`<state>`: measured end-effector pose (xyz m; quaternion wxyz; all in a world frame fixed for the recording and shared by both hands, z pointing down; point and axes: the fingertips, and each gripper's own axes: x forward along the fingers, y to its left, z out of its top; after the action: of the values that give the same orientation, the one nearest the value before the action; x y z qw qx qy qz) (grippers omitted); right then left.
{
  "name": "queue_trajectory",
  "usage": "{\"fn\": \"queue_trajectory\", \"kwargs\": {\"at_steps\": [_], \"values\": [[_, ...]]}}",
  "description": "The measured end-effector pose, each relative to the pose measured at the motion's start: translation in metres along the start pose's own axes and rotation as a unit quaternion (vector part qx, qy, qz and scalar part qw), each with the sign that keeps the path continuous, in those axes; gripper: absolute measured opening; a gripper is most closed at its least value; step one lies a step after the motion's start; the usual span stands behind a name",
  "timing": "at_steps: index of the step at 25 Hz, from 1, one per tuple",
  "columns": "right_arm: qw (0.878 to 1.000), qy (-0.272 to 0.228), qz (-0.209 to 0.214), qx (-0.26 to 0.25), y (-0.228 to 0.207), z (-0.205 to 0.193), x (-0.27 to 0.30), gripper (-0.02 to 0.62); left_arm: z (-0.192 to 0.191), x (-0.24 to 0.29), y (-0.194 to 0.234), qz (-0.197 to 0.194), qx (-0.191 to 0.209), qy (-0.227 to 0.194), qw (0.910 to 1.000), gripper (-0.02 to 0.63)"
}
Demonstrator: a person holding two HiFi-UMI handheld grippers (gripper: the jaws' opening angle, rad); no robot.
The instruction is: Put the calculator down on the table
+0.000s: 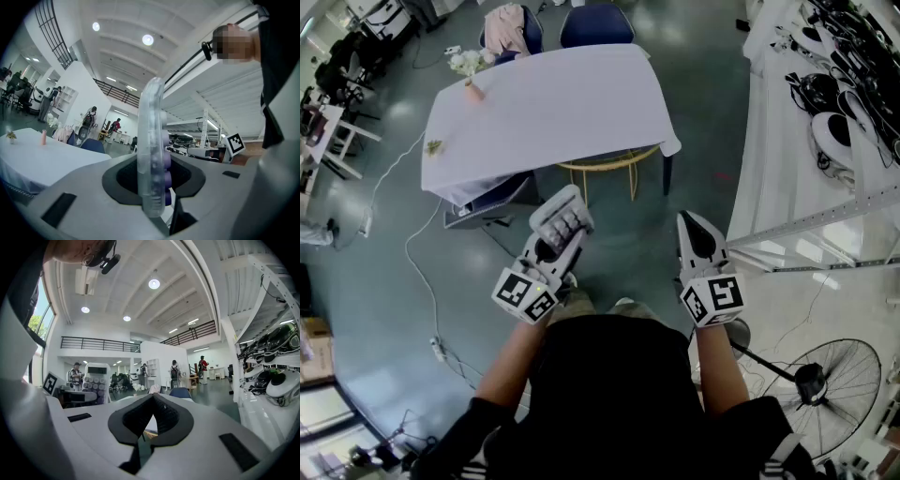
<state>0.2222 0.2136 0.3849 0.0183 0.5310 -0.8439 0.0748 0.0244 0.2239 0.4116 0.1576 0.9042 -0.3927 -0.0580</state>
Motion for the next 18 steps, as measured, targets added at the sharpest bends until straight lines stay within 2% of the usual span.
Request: {"fn": "queue_trajectory", "kwargs": {"at_steps": [5,10,14,18], "values": [[1.000,-0.001,0.013,-0.005,0.003,-0.004,-0.011,-0.003,-0.006,-0.005,-0.012,0.009,-0.003,-0.005,0.9999,0.129],[0.999,0.006,0.025,0.030,0.005,-0.016,-0.006,-0.003,-0.018,-0.005,-0.004,0.018,-0.019,0.007,0.9996,0.129],[0.999,0.012,0.032,0.034,0.015,-0.025,0.021,-0.003,-0.027,0.010,0.031,0.027,-0.025,0.015,0.9992,0.129],[0.998,0.029,0.042,0.026,0.023,-0.033,0.063,-0.003,-0.043,0.034,0.087,0.040,-0.034,0.026,0.9983,0.129]]}}
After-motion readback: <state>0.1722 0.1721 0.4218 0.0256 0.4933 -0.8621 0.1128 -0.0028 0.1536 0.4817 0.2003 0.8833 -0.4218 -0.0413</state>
